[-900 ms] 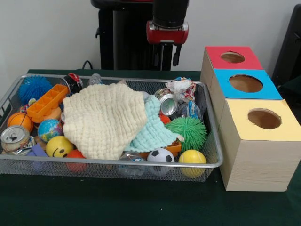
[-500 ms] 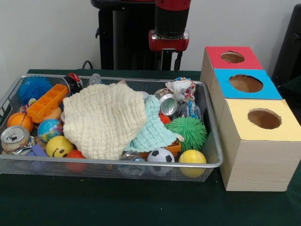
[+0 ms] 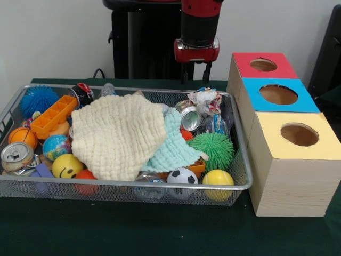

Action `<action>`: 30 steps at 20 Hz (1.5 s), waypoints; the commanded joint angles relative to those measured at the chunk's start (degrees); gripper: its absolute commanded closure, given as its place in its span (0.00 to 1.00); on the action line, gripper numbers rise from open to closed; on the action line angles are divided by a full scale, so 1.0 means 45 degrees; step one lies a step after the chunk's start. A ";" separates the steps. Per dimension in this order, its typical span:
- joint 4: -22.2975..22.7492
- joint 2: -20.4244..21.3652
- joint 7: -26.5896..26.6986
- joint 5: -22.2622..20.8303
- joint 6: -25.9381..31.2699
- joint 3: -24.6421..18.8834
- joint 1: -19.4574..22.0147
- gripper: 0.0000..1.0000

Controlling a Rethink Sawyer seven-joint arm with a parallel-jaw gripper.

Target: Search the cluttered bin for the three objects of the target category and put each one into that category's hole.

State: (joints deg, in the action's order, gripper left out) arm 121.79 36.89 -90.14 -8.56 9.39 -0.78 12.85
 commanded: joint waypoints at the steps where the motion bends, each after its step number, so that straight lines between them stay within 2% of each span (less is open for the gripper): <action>1: -0.1124 0.0343 -0.2065 0.0496 -0.0704 -0.1445 0.0374 0.00; 6: -0.0967 0.1023 -0.2124 0.0771 -0.0102 -0.1701 0.0499 0.00; 11: -0.1100 0.0988 -0.2164 0.0891 -0.0072 -0.1686 0.0387 0.00; 30: -0.2156 -0.1336 -0.2372 0.0778 -0.1346 -0.0498 -0.0539 0.00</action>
State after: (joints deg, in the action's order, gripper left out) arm 120.83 35.90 -90.14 -7.17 9.29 -2.97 11.03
